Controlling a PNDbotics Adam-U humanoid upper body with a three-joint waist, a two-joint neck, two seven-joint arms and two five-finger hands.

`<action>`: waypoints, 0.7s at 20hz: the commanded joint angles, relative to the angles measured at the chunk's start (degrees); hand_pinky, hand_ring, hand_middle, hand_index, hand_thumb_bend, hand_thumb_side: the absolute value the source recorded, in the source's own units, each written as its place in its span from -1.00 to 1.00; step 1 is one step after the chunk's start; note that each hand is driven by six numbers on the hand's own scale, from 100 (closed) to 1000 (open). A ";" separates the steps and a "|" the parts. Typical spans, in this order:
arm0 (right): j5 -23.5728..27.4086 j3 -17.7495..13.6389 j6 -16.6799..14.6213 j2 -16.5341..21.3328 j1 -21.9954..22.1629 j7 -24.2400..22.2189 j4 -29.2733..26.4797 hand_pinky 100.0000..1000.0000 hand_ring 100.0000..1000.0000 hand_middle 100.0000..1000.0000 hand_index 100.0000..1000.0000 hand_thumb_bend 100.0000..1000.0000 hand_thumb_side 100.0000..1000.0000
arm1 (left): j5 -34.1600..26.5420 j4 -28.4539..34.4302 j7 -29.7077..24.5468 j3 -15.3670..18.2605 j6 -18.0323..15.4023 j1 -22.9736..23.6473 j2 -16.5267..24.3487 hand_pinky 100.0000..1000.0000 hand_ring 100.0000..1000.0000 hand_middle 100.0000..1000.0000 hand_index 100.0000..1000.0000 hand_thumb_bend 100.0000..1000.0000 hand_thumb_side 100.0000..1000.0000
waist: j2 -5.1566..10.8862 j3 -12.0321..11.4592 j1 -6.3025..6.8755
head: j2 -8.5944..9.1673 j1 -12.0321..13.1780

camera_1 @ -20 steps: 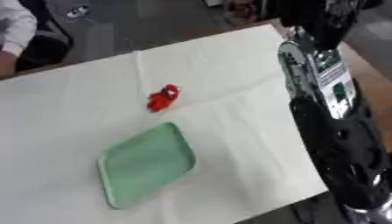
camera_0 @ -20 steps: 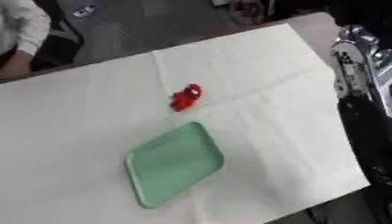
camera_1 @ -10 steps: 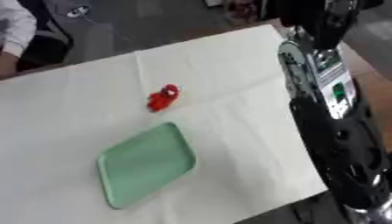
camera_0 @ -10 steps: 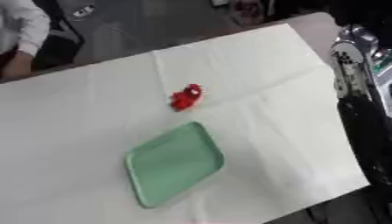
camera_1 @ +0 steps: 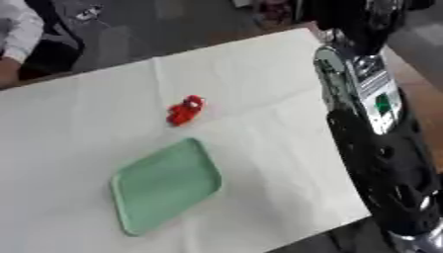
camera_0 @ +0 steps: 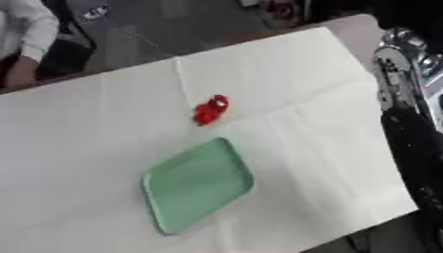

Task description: Pick up objects on the table and place them in the box.

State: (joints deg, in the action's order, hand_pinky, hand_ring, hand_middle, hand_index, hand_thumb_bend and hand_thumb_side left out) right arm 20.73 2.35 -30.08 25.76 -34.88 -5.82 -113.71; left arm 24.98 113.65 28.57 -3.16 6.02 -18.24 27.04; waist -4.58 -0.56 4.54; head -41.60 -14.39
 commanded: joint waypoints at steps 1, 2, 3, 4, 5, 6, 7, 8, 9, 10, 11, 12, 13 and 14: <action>-4.16 2.00 5.63 2.66 -3.81 -0.52 -0.23 -0.51 -0.21 0.02 0.13 -1.00 0.03 | -0.05 0.94 0.07 0.63 -0.13 -0.61 1.06 -0.50 -0.14 0.20 0.58 -0.54 0.54 | 0.96 -0.36 -0.15 | 0.15 -1.38; -5.93 2.99 6.74 3.42 -5.46 -0.84 0.76 -0.41 -0.09 0.16 0.24 -1.00 0.12 | -0.06 0.94 0.04 0.60 -0.13 -0.56 1.05 -0.50 -0.14 0.20 0.58 -0.54 0.54 | 1.01 -0.49 -0.19 | 0.10 -1.76; -7.78 4.08 7.23 4.04 -7.31 -1.31 2.43 -0.44 -0.12 0.14 0.21 -1.00 0.09 | -0.08 0.94 0.01 0.57 -0.12 -0.50 1.05 -0.50 -0.14 0.20 0.58 -0.54 0.54 | 1.02 -0.59 -0.22 | 0.04 -2.02; -9.65 5.13 7.13 4.60 -9.15 -1.89 4.38 -0.32 -0.01 0.27 0.31 -1.00 0.18 | -0.10 0.94 -0.04 0.52 -0.11 -0.44 1.05 -0.50 -0.14 0.20 0.58 -0.54 0.54 | 1.03 -0.70 -0.26 | -0.12 -2.25; -11.68 6.31 6.70 5.10 -11.22 -2.69 7.00 -0.30 0.01 0.30 0.33 -1.00 0.20 | -0.12 0.94 -0.10 0.46 -0.10 -0.43 1.04 -0.50 -0.14 0.20 0.58 -0.54 0.54 | 1.00 -0.82 -0.29 | -0.24 -2.45; -13.60 7.46 5.96 5.57 -13.10 -3.48 9.81 -0.22 0.08 0.38 0.39 -1.00 0.27 | -0.13 0.94 -0.14 0.42 -0.12 -0.47 1.02 -0.50 -0.14 0.20 0.58 -0.54 0.54 | 0.96 -0.93 -0.34 | -0.35 -2.61; -15.57 8.59 5.08 5.91 -15.03 -4.35 13.02 -0.24 0.07 0.36 0.37 -1.00 0.25 | -0.14 0.94 -0.15 0.41 -0.14 -0.55 0.98 -0.50 -0.14 0.20 0.58 -0.54 0.54 | 0.91 -1.03 -0.35 | -0.39 -2.67; -17.54 9.61 3.91 6.17 -16.74 -5.21 16.07 -0.13 0.17 0.45 0.46 -1.00 0.34 | -0.13 0.94 -0.13 0.42 -0.16 -0.60 0.95 -0.50 -0.14 0.20 0.58 -0.54 0.54 | 0.86 -1.10 -0.38 | -0.47 -2.61; -19.78 10.52 2.61 6.27 -18.41 -6.08 19.27 -0.15 0.15 0.44 0.44 -1.00 0.32 | -0.13 0.94 -0.12 0.43 -0.17 -0.66 0.91 -0.50 -0.14 0.20 0.58 -0.54 0.54 | 0.81 -1.16 -0.39 | -0.52 -2.55; -21.97 11.25 1.23 6.16 -19.75 -6.78 22.18 -0.10 0.21 0.47 0.47 -1.00 0.37 | -0.11 0.94 -0.10 0.44 -0.19 -0.73 0.88 -0.50 -0.14 0.20 0.58 -0.54 0.54 | 0.77 -1.23 -0.44 | -0.65 -2.52; -24.29 11.84 -0.22 5.70 -20.94 -7.44 25.13 -0.09 0.22 0.48 0.48 -1.00 0.38 | -0.09 0.94 -0.06 0.46 -0.23 -0.85 0.82 -0.50 -0.14 0.20 0.58 -0.54 0.54 | 0.71 -1.34 -0.48 | -0.73 -2.59; -26.25 12.17 -1.79 5.21 -21.80 -7.75 27.53 -0.06 0.25 0.49 0.48 -1.00 0.39 | -0.07 0.94 -0.02 0.48 -0.27 -0.95 0.75 -0.50 -0.14 0.20 0.58 -0.54 0.54 | 0.67 -1.41 -0.50 | -0.77 -2.67; -28.19 12.46 -3.34 4.71 -22.60 -8.03 29.72 -0.04 0.27 0.50 0.50 -1.00 0.41 | -0.06 0.94 0.04 0.51 -0.33 -1.11 0.63 -0.50 -0.14 0.20 0.58 -0.54 0.54 | 0.58 -1.53 -0.49 | -0.77 -2.80; -29.88 12.73 -4.81 4.25 -23.32 -8.19 31.64 -0.04 0.29 0.51 0.51 -1.00 0.44 | -0.05 0.94 0.10 0.52 -0.38 -1.23 0.54 -0.49 -0.14 0.20 0.58 -0.53 0.54 | 0.52 -1.61 -0.50 | -0.81 -2.94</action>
State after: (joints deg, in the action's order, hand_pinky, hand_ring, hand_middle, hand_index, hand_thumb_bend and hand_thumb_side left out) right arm -6.90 14.99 -33.17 29.81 -56.47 -13.68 -84.14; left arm 24.97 113.66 28.52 -3.17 5.80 -18.77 26.98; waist -4.71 -2.10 4.15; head -42.20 -16.41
